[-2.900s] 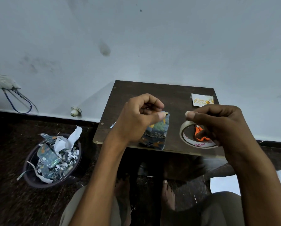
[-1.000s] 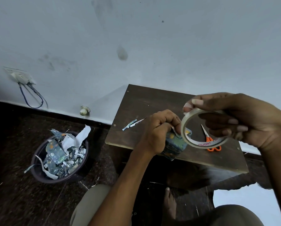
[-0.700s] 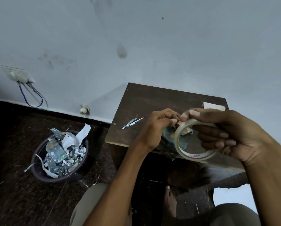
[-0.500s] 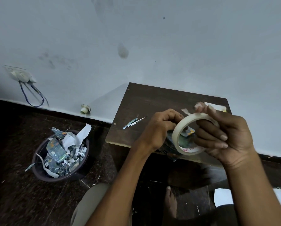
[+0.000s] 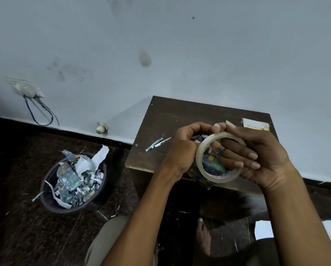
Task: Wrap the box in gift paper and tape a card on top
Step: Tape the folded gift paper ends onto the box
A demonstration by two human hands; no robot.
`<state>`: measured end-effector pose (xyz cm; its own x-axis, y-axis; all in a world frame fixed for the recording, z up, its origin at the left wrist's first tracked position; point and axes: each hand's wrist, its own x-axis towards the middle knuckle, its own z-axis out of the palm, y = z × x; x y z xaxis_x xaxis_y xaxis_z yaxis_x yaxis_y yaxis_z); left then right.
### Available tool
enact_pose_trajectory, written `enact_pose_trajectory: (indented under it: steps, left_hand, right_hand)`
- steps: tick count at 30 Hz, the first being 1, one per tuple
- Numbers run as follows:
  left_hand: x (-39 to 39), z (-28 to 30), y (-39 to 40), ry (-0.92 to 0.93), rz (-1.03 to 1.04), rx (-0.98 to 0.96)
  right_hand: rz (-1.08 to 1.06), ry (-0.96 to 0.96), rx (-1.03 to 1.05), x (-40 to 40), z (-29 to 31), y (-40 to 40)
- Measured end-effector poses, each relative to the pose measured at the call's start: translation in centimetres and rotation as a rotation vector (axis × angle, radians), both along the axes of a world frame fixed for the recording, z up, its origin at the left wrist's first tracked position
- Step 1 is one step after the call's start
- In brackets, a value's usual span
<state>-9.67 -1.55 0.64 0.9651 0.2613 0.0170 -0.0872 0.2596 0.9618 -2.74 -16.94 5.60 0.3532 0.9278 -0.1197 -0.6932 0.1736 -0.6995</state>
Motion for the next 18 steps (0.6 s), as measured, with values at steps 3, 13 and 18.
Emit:
enact_pose_trajectory:
  steps: [3, 13, 18]
  left_hand:
    - [0.2, 0.0, 0.2, -0.084, 0.137, 0.196]
    - [-0.4, 0.4, 1.5, -0.098, 0.125, 0.519]
    - [-0.5, 0.6, 2.1, -0.092, 0.043, 0.37]
  right_hand:
    - [0.033, -0.003, 0.013, 0.1, -0.1, -0.1]
    - [0.042, -0.035, 0.016, 0.5, -0.2, 0.0]
    - [0.054, -0.049, 0.014, 0.5, -0.1, 0.2]
